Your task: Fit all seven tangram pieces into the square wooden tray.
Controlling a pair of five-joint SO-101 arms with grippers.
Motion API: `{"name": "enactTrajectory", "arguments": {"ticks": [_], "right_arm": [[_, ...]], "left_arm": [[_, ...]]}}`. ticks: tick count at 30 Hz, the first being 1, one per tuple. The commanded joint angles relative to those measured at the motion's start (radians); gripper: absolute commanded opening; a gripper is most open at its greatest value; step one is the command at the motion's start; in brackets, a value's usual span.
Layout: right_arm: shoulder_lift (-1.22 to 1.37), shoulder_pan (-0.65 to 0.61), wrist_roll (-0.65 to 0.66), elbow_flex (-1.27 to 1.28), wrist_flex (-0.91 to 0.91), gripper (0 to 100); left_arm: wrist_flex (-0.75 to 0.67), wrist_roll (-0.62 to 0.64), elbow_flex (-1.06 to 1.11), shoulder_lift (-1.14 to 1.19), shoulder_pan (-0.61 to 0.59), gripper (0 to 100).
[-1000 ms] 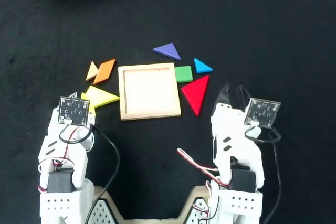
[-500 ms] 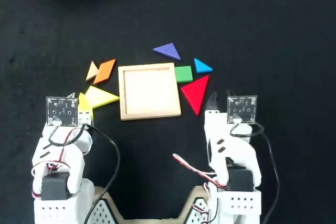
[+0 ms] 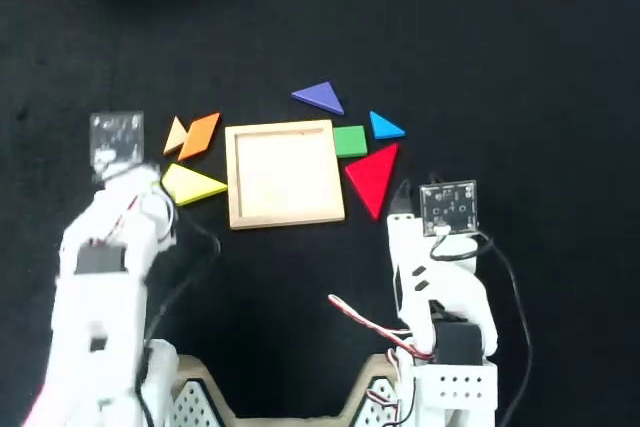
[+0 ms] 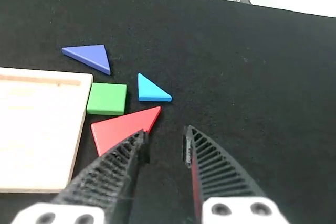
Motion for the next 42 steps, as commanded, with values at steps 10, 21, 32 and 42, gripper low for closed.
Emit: {"name": "enactTrajectory", "arguments": {"ticks": [10,21,32,42], "right_arm": [[0.007,-0.072,0.075,-0.228,0.201,12.1],[0.862,-0.118,-0.115,-0.694,0.146,12.3],[1.647,-0.118,-0.21,-1.336,0.445,12.5],[2.003,-0.124,-0.064,-1.784,0.572,14.5]], "left_arm": [[-0.034,0.094,-0.194,0.41,-0.016,6],[-0.292,0.095,-0.039,0.4,-0.054,6],[-0.292,0.094,-0.033,0.4,-0.05,6],[-0.292,0.092,-0.033,0.4,-0.048,6]]}}
